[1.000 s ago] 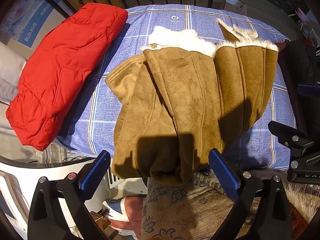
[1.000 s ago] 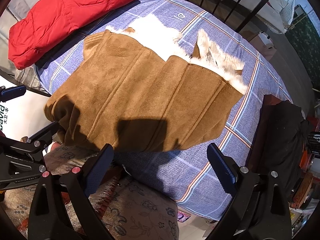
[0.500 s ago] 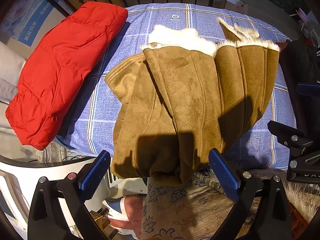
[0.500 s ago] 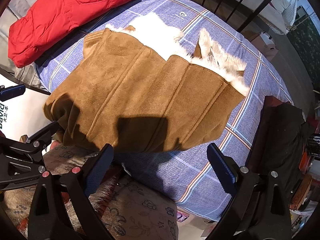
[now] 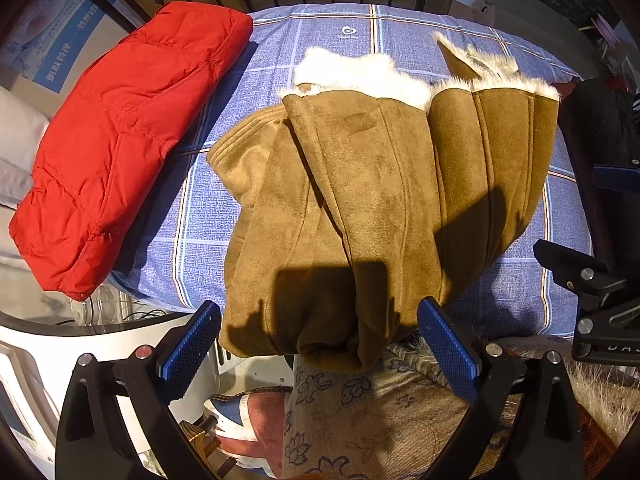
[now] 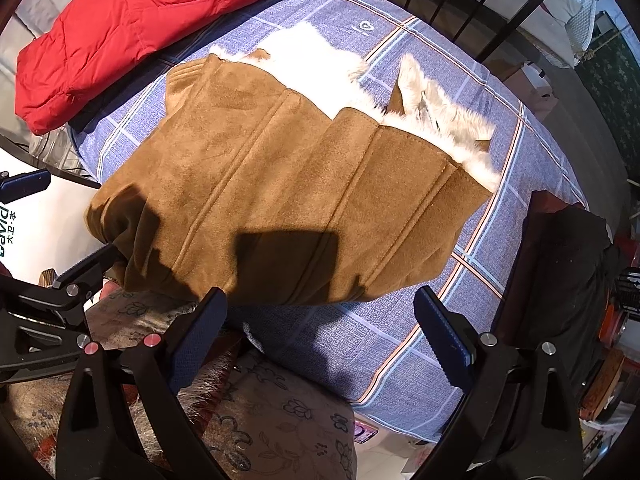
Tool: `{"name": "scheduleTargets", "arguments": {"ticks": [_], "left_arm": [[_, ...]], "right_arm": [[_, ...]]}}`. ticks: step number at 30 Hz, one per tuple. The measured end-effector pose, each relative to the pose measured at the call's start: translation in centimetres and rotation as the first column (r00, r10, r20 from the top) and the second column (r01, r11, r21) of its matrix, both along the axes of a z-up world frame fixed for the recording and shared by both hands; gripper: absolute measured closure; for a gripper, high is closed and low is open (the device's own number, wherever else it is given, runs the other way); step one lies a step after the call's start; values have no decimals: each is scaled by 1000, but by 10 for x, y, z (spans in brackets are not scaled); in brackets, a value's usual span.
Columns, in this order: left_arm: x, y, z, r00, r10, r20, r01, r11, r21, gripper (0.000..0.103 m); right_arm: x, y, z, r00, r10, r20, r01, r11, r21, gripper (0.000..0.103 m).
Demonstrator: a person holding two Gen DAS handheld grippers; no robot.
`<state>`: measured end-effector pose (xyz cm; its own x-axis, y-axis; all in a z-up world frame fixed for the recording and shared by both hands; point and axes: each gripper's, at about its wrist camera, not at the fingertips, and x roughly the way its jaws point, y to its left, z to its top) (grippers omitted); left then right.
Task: Fold large clothes
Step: 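Grasp the tan jacket's fur cuffs with both grippers and lift it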
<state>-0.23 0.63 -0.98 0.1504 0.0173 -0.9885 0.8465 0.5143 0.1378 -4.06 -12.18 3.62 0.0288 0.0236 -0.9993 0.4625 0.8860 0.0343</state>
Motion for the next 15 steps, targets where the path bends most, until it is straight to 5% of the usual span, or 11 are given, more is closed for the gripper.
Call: {"name": "scheduleTargets", "arguments": {"ticks": [9,15], "left_arm": [[-1,-1,-4,1000,-8,-29,8,1000,5,6],[20,9,-4,997,63,-54,-63,998,-15,6]], "right_arm": [[2,-5,0,1000,-15,20,15,1000,14,10],[5,-23,4,988,-89,129,77,992,96,10]]}}
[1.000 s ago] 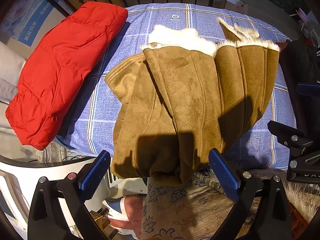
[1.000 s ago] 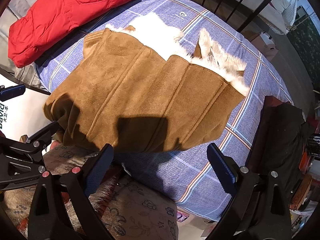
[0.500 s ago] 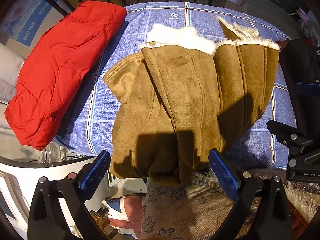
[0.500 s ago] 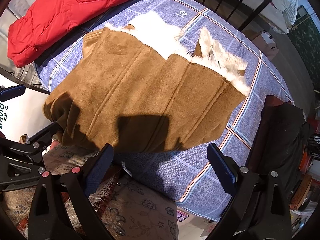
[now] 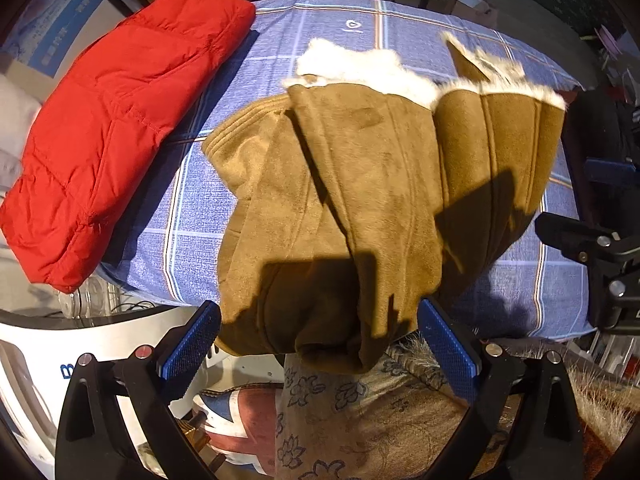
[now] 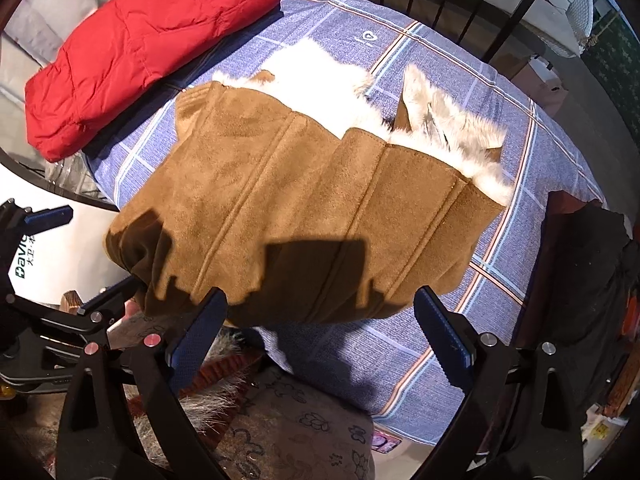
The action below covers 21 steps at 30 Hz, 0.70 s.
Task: Fold large clothes
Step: 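Grasp the tan jacket's fur cuffs with both grippers and lift it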
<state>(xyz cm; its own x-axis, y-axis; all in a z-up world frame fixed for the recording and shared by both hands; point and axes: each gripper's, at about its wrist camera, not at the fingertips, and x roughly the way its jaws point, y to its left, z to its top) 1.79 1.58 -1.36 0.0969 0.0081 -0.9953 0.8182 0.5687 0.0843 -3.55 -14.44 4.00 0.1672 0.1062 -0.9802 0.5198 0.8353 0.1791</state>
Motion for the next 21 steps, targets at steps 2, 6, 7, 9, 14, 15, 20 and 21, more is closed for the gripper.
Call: {"name": "scheduleTargets", "arguments": {"ticks": [2,6,7,9,14,15,20,21], "left_arm": [[25,12,3,997,74,28,-74,997,-18,6],[93,59,7,955,266,129,-260,963,-67,6],[111,72,6,938,318,138,-310,948,-79,6],[139,97,-2,908,403,117,-394,915,-91,6],[160,112,-40,893,443,-77,-449,887,-105,6],[156,108,-49,897,426,-116,-438,892,-111,6],[140,76,-89,930,308,-202,-335,935,-116,6],[142,69,-95,936,294,-195,-321,938,-128,6]], "right_arm": [[1,-14,3,998,-39,56,38,999,18,10],[7,-59,-3,981,-157,117,149,986,79,10],[10,-71,-8,976,-185,116,173,979,108,10],[17,-92,-18,961,-251,118,230,959,167,10],[43,-122,-51,921,-379,93,336,890,308,10],[50,-125,-58,918,-389,80,344,880,329,10],[98,-118,-84,921,-389,34,348,857,380,10],[110,-115,-86,926,-376,35,337,864,373,10]]}}
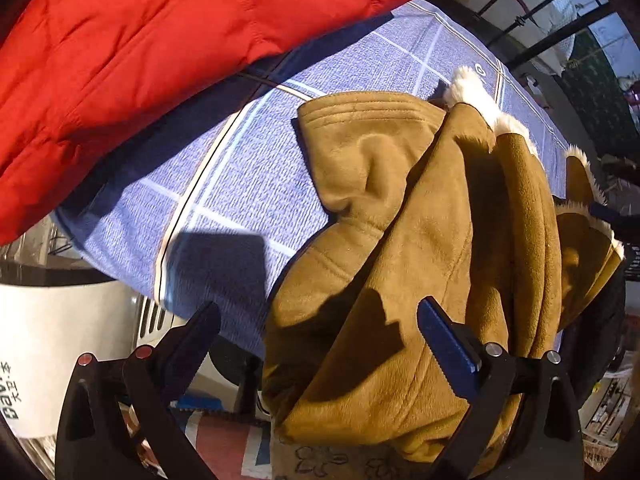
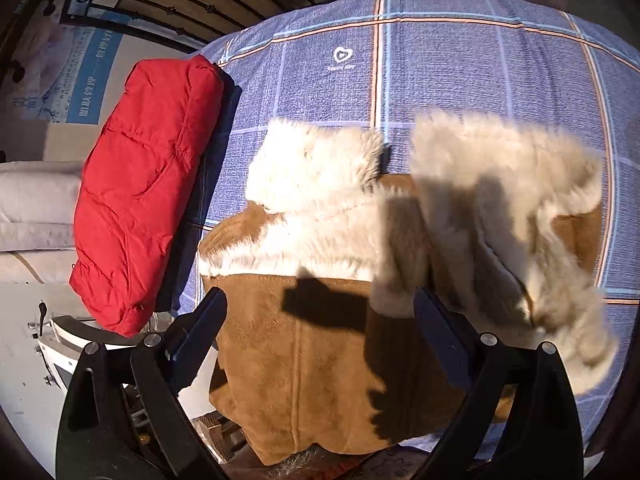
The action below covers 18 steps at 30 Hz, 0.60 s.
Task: Fold large clothes
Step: 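Grasp the tan jacket's fur cuffs with both grippers and lift it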
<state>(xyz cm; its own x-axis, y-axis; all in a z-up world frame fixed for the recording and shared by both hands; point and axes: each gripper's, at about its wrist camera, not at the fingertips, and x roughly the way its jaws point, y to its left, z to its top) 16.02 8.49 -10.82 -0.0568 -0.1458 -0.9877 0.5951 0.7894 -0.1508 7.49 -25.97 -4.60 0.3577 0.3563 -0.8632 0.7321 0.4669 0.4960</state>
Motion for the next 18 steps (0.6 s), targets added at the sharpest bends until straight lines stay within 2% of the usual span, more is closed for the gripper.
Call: {"name": "scheduleTargets", "arguments": {"ticks": [3,5,9,12,13,14,16,17,18], "left_arm": [[26,-16,-18,1000,21,-5,-22,999,-45,6],[49,-27,-37,997,52,-60,-58,993,-100,6],[81,-56,-87,984,91,-152,-103,992,-68,7],[80,-76,-101,983,52,-174,-70,993,-96,7],[78,-82,-102,985,24,-172,-44,993,-114,10],[75,-88,-104,986,-2,-165,-18,993,-115,14],[68,-96,-106,993,-26,-119,18,998,-66,27],[66,-97,-105,994,-33,-108,27,998,-62,29],[64,-97,-103,994,-38,-105,31,997,-68,38]], "right_arm": [[37,5,-4,999,38,-13,-39,998,-43,10],[60,4,-6,998,59,-16,-60,995,-83,10],[103,-2,-18,993,104,-49,-111,979,-174,10],[121,-20,-42,981,104,-164,-157,923,-351,10],[123,-29,-58,973,89,-213,-161,924,-347,10],[119,-39,-75,970,67,-234,-134,949,-286,10],[100,-53,-112,981,-10,-194,-1,998,-59,10],[90,-53,-123,987,-52,-151,59,997,43,11],[83,-49,-128,991,-61,-116,71,994,82,17]]}}
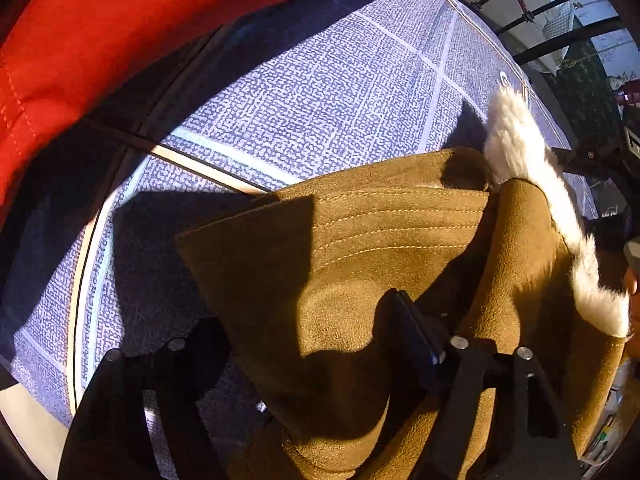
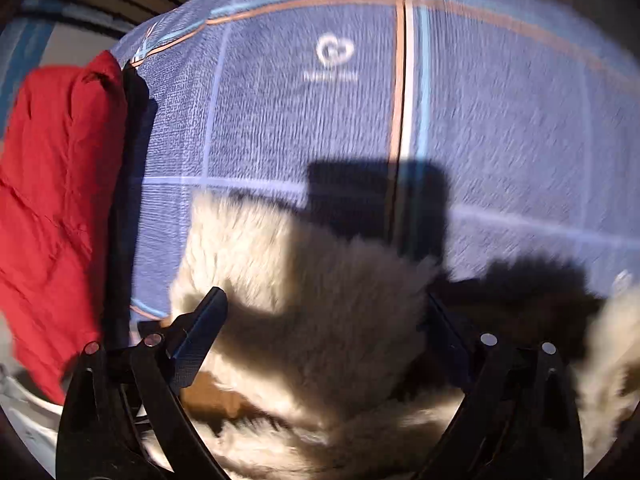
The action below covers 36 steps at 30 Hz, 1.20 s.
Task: Fold large clothes
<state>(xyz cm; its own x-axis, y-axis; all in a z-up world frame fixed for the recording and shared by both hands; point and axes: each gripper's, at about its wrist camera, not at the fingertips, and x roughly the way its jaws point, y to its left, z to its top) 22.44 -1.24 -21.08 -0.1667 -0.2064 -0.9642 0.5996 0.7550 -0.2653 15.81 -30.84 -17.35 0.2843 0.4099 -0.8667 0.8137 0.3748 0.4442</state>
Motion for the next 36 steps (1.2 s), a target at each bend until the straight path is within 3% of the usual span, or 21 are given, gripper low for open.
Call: {"name": "scheduleTargets", "arguments": {"ticks": [2,3,4,7,9,12,14,16,18,20,22,23,24,25,26,28,29,31,32,34,36], "left_arm": [[0,1,8,1000,6,-5,-6,1000,-13,58],[1,2,13,1000,17,-21,-18,999,-28,74],[1,2,19,999,21,-34,-22,999,-41,81],[-14,-9,50,1000,-27,6,27,997,-71,87],[-36,-21,88,997,-77,30,80,987,-140,89],[-91,-48,164,958,-236,161,269,935,-229,89],[-121,-64,214,920,-301,249,368,883,-291,90],[-138,-81,264,909,-299,289,397,832,-387,91],[-147,-103,310,909,-294,295,407,773,-487,92],[-169,-133,351,879,-322,353,472,696,-541,92],[-198,-157,390,830,-369,419,557,594,-580,92],[-211,-167,406,811,-397,430,586,545,-600,92],[-221,-176,420,800,-411,438,600,512,-615,92],[-228,-184,427,797,-417,436,602,502,-620,92],[-231,-193,428,802,-423,421,595,513,-619,92],[-227,-203,416,827,-418,375,561,569,-601,92],[-224,-203,408,839,-412,356,544,601,-585,92],[-217,-196,397,863,-371,344,504,688,-523,87],[-206,-189,383,882,-337,329,465,737,-491,85],[-175,-174,349,923,-272,273,367,837,-406,72],[-143,-147,325,953,-180,243,259,902,-346,65]], "right_arm": [[-4,14,14,992,123,2,-121,982,-142,37],[-8,21,21,985,174,17,-168,969,-180,54],[-16,24,29,982,177,60,-163,969,-187,68],[-56,19,58,976,71,205,-41,988,-150,79],[-89,15,85,961,-4,275,40,992,-123,81],[-152,12,145,903,-80,422,134,986,-100,83],[-199,11,196,826,-158,541,215,976,-44,84],[-250,14,257,688,-196,699,268,963,6,87],[-294,19,323,573,-127,810,286,957,-52,87],[-329,28,382,500,-35,865,309,941,-140,87],[-351,42,429,337,55,940,283,946,-157,87],[-359,50,447,275,107,955,259,949,-181,87],[-367,58,458,237,157,959,241,947,-214,87],[-366,65,464,225,192,955,227,943,-243,87],[-360,71,463,240,208,948,212,942,-260,87],[-344,77,444,298,197,934,160,954,-252,86],[-333,81,430,357,187,915,132,960,-248,86],[-297,97,390,507,196,839,48,966,-254,78],[-281,103,368,572,196,797,7,970,-244,69],[-254,109,320,669,155,727,-59,986,-156,11],[-234,110,272,783,106,613,-82,994,-68,9]]}}
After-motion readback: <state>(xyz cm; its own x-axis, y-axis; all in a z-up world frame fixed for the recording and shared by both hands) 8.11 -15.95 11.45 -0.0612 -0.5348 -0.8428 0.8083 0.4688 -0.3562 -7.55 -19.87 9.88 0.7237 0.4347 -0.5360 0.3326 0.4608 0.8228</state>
